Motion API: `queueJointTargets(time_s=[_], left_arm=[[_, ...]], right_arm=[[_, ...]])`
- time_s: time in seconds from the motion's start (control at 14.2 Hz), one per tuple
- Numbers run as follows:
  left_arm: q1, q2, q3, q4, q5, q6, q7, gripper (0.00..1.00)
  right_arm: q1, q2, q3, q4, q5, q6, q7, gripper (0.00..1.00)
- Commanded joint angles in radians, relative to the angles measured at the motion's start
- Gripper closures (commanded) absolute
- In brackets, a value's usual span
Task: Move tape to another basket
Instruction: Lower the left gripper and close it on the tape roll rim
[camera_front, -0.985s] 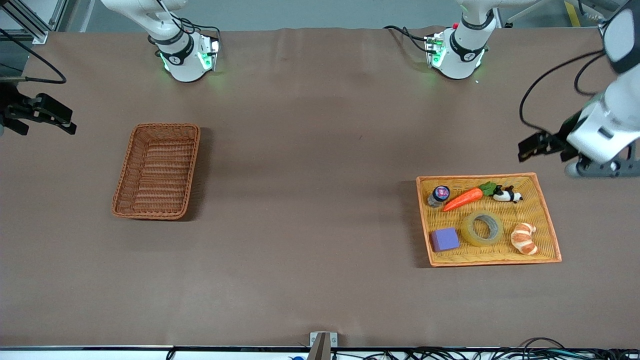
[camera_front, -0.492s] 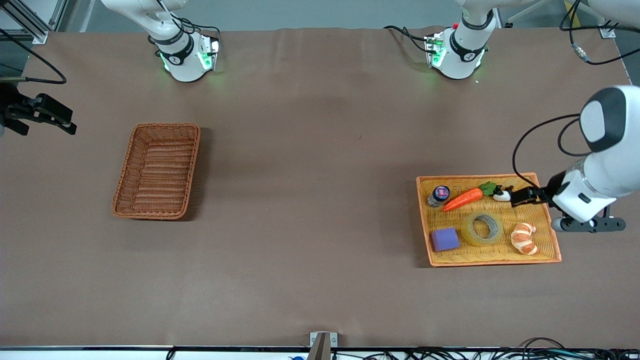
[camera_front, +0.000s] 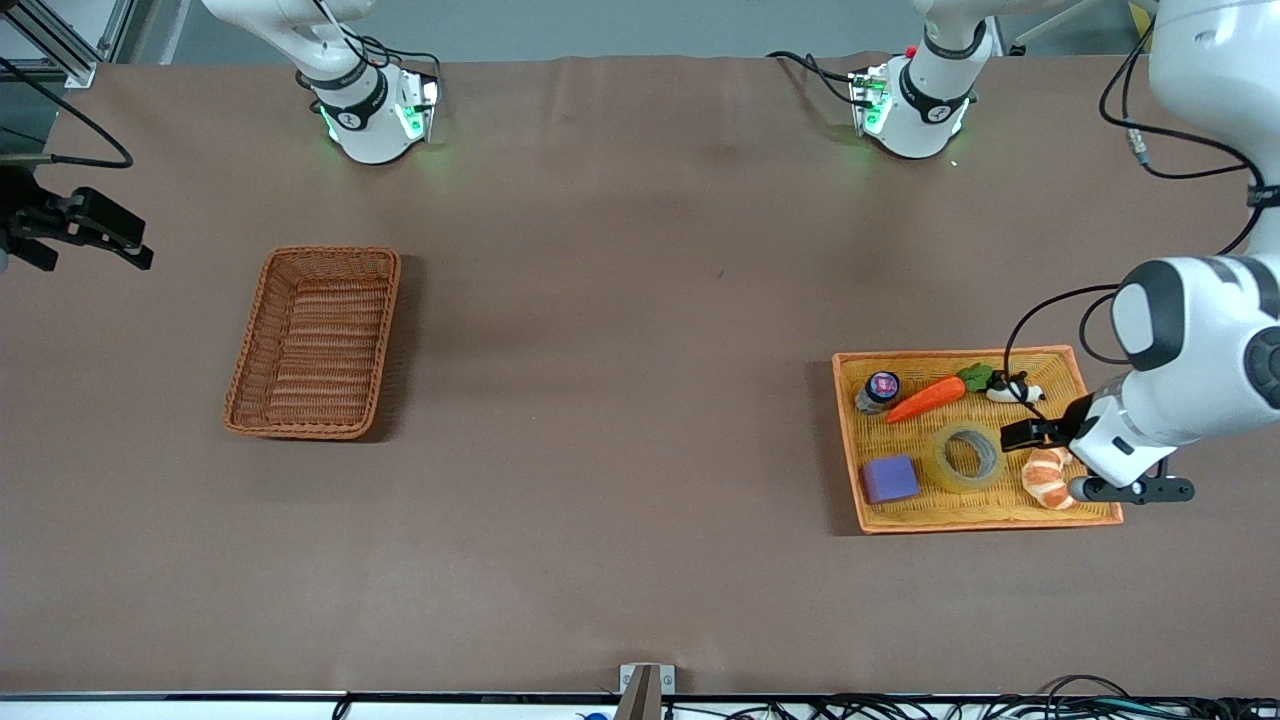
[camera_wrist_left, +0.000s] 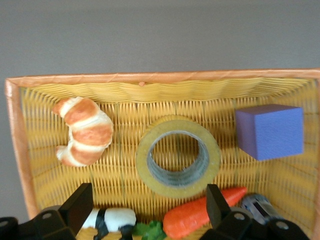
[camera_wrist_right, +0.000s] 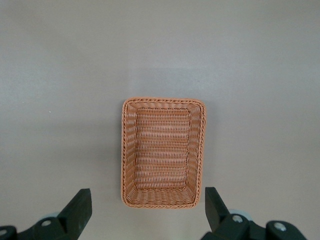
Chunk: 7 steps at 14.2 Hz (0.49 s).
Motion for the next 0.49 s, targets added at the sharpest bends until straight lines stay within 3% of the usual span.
queueJointTargets(time_s=[0.0, 0.42], left_arm=[[0.000, 0.053, -0.003, -0.009, 0.004, 0.063, 0.019, 0.05], [-0.001, 0.125, -0.001, -0.019, 0.005, 0.123, 0.019, 0.14]], right_arm=[[-0.005, 0.001, 0.002, -0.001, 0.003, 0.004, -0.011, 0.00], [-0.007, 0.001, 0.002, -0.001, 0.003, 0.004, -0.011, 0.00]])
